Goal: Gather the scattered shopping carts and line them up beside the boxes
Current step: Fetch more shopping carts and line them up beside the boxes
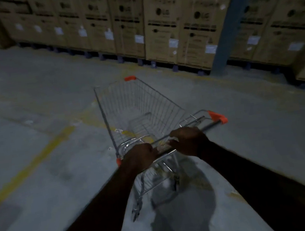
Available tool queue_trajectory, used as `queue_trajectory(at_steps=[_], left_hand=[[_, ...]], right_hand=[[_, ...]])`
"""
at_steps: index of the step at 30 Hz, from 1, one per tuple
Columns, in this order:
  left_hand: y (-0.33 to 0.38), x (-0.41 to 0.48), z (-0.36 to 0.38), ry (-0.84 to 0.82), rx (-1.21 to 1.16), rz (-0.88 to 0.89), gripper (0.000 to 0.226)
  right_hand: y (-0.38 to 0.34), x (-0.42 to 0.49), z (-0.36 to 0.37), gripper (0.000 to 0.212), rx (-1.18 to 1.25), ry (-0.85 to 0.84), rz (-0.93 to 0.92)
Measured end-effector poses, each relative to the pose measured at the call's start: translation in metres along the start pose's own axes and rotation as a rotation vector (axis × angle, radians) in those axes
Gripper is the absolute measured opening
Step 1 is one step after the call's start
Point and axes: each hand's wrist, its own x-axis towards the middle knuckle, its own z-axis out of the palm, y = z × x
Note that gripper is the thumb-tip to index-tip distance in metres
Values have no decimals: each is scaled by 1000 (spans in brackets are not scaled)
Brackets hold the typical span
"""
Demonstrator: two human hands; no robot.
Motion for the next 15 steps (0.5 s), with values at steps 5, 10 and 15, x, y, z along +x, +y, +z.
queue_trajectory(at_steps=[5, 10, 15], left_hand=[[5, 5, 12, -196, -11, -290, 72], [35, -9, 17, -204, -62, -648, 76], [87, -24, 27, -101, -3, -755, 71]], right_hand=[[33, 30, 15, 58, -54, -256, -231], [59, 35, 27, 61, -187, -49, -412], [88, 35, 22, 59, -194, -27, -515]])
